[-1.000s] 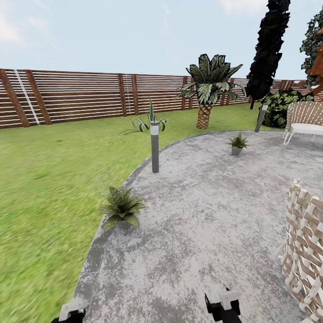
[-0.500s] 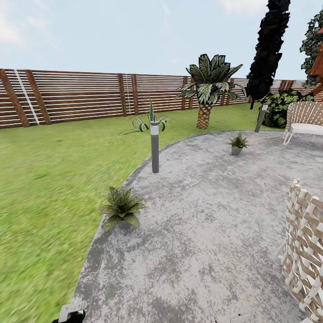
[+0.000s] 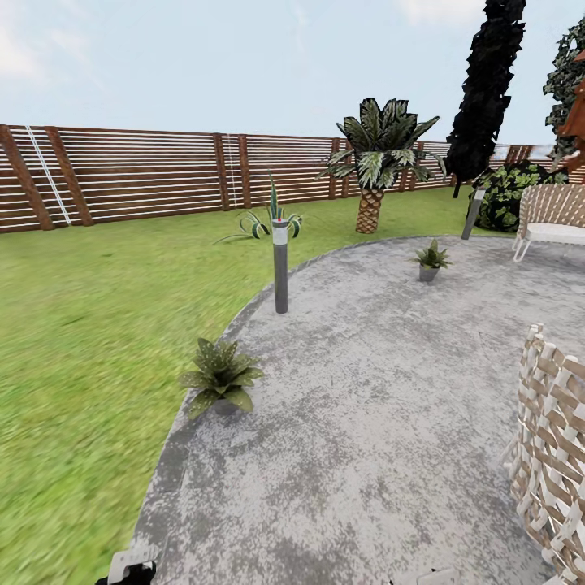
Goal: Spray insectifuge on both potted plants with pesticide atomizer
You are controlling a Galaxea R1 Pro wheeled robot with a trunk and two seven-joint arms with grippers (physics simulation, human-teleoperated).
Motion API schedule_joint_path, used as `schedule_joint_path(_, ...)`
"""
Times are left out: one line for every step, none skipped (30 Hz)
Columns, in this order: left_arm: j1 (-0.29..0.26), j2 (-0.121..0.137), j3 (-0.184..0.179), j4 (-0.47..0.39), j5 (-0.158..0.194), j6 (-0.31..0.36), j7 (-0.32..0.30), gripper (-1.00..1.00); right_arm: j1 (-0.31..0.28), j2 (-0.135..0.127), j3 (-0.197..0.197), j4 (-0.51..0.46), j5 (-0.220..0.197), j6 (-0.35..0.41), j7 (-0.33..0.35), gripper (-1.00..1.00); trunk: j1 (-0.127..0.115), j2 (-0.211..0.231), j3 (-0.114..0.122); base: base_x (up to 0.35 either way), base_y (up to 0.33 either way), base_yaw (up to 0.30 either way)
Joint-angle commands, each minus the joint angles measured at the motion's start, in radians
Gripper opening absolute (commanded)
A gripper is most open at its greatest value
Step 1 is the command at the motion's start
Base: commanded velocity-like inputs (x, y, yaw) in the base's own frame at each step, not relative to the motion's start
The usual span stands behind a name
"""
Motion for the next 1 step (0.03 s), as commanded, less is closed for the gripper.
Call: schedule_joint_path(-0.001,-0.001,0.008,0.001,-0.010,-0.004,-0.005,-1.00,0.000,0.000,0.009,-0.001,-0.003,0.000,-0.006,1.00,0.000,0.000,-0.001,0.000,0.000,0.000)
